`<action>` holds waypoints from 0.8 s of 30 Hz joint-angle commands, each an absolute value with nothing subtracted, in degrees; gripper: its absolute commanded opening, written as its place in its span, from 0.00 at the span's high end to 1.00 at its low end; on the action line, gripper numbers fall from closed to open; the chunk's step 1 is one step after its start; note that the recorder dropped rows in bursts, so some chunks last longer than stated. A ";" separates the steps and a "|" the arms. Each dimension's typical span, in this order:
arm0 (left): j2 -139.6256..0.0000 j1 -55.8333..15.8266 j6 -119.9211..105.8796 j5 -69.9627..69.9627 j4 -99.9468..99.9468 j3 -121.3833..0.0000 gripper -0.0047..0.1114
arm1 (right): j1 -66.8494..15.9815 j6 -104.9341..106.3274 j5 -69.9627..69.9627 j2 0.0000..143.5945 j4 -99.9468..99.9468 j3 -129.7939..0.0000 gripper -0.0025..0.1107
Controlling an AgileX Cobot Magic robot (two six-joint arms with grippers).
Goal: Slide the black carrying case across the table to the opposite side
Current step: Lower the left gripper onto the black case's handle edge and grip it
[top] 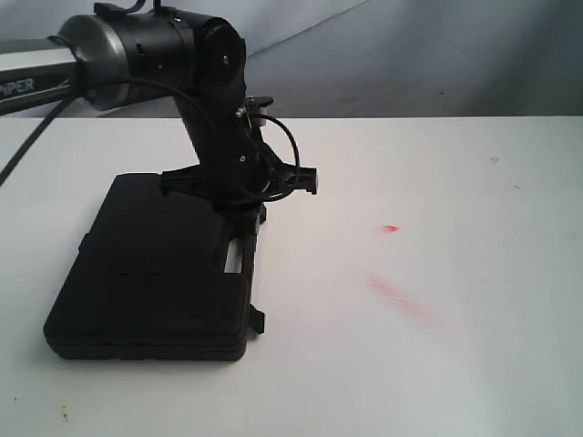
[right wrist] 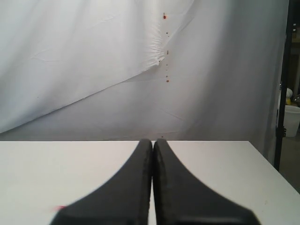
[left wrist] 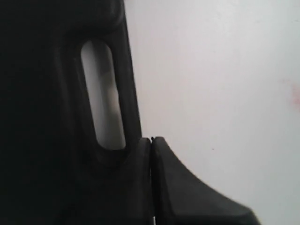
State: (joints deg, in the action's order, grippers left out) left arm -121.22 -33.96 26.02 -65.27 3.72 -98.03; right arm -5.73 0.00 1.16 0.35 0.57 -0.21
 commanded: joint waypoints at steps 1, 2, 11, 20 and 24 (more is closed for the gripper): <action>-124.36 -34.26 28.49 -69.96 0.00 -103.31 0.96 | -5.22 0.33 1.14 0.00 0.30 0.00 0.98; -125.05 -34.26 28.82 -69.96 0.00 -104.27 0.96 | -5.22 0.33 1.14 0.00 0.30 0.00 0.98; -129.98 -34.26 31.64 -69.96 -1.68 -108.68 0.96 | -5.22 0.33 1.14 0.00 0.30 0.00 0.98; -131.25 -34.26 30.84 -69.96 -2.20 -109.69 0.87 | -5.22 0.33 1.14 0.00 0.30 0.00 0.98; -131.25 -34.26 30.84 -69.96 -2.20 -109.69 0.71 | -5.22 0.33 1.14 0.00 0.30 0.00 0.98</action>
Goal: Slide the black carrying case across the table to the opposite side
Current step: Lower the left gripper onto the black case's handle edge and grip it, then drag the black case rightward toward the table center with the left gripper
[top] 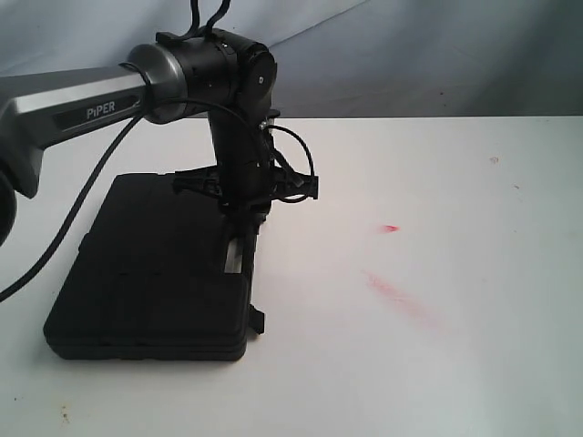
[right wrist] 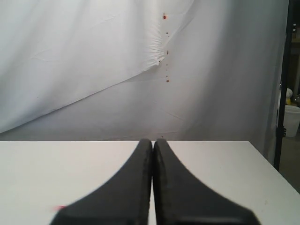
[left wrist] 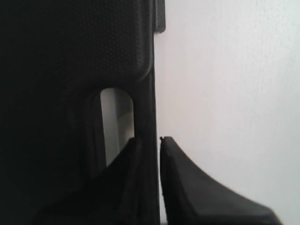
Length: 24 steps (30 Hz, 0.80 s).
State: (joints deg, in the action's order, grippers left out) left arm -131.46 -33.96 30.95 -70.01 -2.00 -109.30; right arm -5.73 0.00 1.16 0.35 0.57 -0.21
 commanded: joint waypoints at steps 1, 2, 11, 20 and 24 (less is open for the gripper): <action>-131.25 -34.26 30.84 -69.96 -2.20 -109.69 0.68 | -5.22 0.33 1.14 0.00 0.30 0.00 0.98; -131.25 -34.26 30.84 -69.96 -2.20 -109.69 0.65 | -5.22 0.33 1.14 0.00 0.30 0.00 0.98; -131.59 -34.26 30.84 -69.96 -3.12 -109.69 0.63 | -5.22 0.33 1.14 0.00 0.30 0.00 0.98; -134.87 -34.26 30.84 -68.78 -3.49 -109.69 0.63 | -5.22 0.33 1.14 0.00 0.30 0.00 0.98; -136.23 -34.26 30.84 -68.52 -3.07 -109.69 0.63 | -5.22 0.33 1.14 0.00 0.30 0.00 0.98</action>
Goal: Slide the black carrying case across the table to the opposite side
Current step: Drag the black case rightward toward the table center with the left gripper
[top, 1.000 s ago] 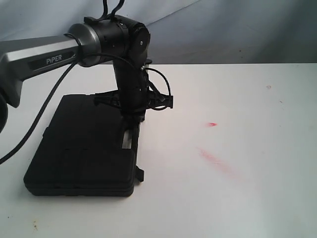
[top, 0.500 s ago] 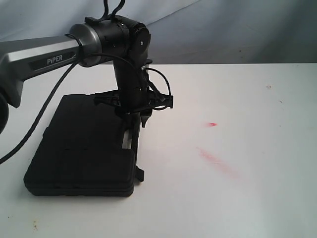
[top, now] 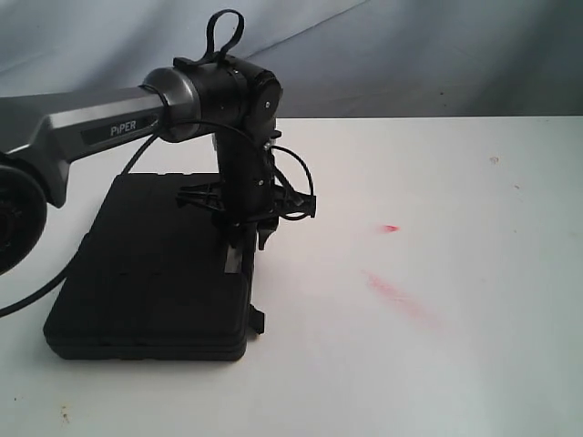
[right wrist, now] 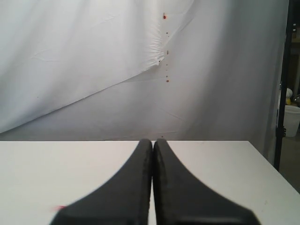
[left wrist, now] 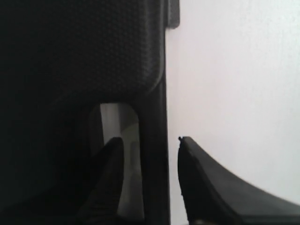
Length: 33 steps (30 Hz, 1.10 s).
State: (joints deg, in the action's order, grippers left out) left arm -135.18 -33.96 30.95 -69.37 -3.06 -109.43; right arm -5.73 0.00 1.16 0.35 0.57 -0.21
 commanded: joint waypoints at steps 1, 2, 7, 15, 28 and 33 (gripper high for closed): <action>-136.62 -34.26 30.84 -68.52 -3.07 -109.69 0.63 | -5.22 0.33 1.14 0.00 0.30 0.00 0.98; -136.94 -34.26 30.84 -68.36 -3.07 -109.69 0.63 | -5.22 0.33 1.14 0.00 0.30 0.00 0.98; -137.40 -34.26 30.84 -65.98 -2.26 -109.58 0.63 | -5.22 0.33 1.14 0.00 0.30 0.00 0.98; -137.49 -34.26 30.98 -65.47 -2.00 -109.58 0.70 | -5.22 0.33 1.14 0.00 0.30 0.00 0.98; -137.62 -34.26 31.58 -64.52 1.08 -109.58 0.96 | -5.22 0.33 1.14 0.00 0.30 0.00 0.98; -137.92 -34.26 35.64 -62.33 4.40 -109.58 0.96 | -5.22 0.33 1.14 0.00 0.30 0.00 0.98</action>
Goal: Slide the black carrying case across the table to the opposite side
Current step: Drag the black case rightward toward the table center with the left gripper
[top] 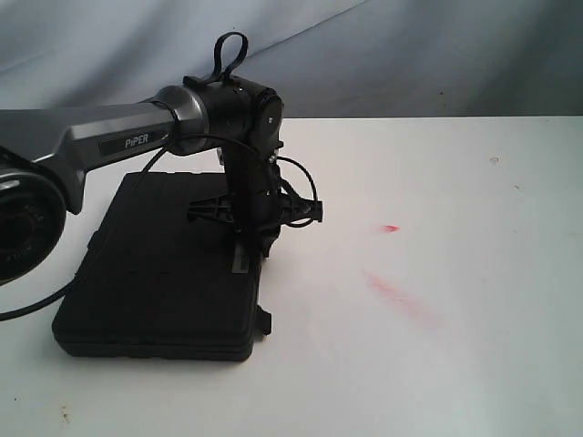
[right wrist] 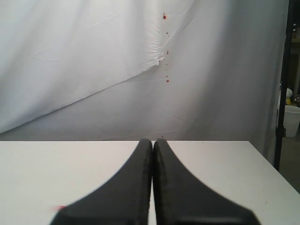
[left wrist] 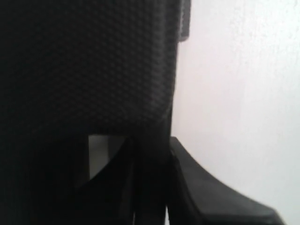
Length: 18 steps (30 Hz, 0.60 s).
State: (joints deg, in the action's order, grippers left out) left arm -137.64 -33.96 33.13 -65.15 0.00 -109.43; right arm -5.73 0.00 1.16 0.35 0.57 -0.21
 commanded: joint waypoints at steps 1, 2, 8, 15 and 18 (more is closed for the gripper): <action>-138.06 -34.26 35.91 -62.33 4.93 -109.58 0.96 | -5.22 0.33 1.14 0.00 0.30 0.00 0.98; -138.61 -34.26 35.91 -62.33 5.28 -109.58 0.96 | -5.22 0.33 1.14 0.00 0.30 0.00 0.98; -139.36 -34.59 37.38 -61.23 6.89 -109.58 0.96 | -5.22 0.33 1.14 0.00 0.30 0.00 0.98; -139.36 -34.94 38.75 -60.99 6.89 -109.69 0.96 | -5.22 0.33 1.14 0.00 0.30 0.00 0.98; -139.97 -35.32 38.75 -62.37 6.75 -111.26 0.96 | -5.22 0.33 1.14 0.00 0.30 0.00 0.98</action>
State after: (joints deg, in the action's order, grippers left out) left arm -138.44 -34.09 36.88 -62.83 3.75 -110.05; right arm -5.73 0.00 1.16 0.35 0.57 -0.21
